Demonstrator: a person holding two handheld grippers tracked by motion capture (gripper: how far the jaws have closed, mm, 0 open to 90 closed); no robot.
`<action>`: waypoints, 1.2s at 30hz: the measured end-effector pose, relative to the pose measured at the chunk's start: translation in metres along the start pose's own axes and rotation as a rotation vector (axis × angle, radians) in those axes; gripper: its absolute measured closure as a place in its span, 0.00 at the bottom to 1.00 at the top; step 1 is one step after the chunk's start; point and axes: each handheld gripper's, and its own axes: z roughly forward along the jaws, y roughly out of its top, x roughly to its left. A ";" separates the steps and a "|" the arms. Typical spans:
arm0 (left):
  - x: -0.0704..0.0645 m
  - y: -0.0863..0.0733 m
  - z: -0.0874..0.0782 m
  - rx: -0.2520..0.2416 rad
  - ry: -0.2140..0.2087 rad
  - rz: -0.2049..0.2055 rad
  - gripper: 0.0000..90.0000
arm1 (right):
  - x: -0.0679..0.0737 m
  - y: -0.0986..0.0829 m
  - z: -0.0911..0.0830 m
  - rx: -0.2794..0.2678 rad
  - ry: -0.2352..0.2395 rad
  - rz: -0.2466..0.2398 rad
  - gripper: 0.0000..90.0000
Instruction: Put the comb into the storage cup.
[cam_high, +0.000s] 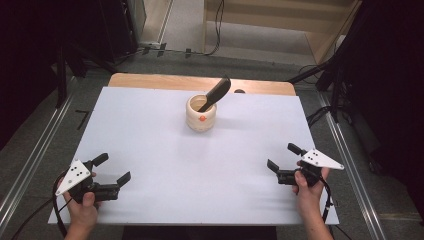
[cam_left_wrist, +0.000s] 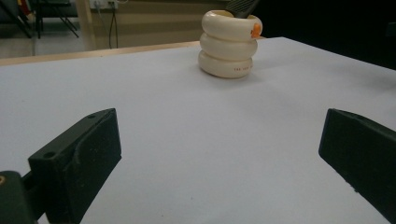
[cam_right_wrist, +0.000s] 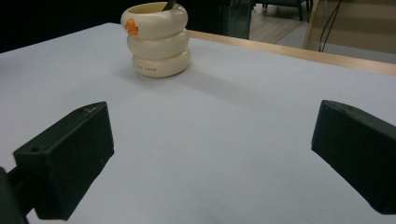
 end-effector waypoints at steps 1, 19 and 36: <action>0.000 0.000 0.000 0.000 0.000 0.000 0.00 | 0.000 -0.001 -0.001 0.000 -0.001 0.000 0.00; 0.000 0.000 -0.001 -0.005 0.003 -0.003 0.00 | -0.010 -0.021 -0.026 0.011 -0.022 0.019 0.00; 0.000 0.000 -0.002 -0.005 0.005 -0.005 0.00 | -0.024 -0.036 -0.046 0.026 -0.046 0.023 0.00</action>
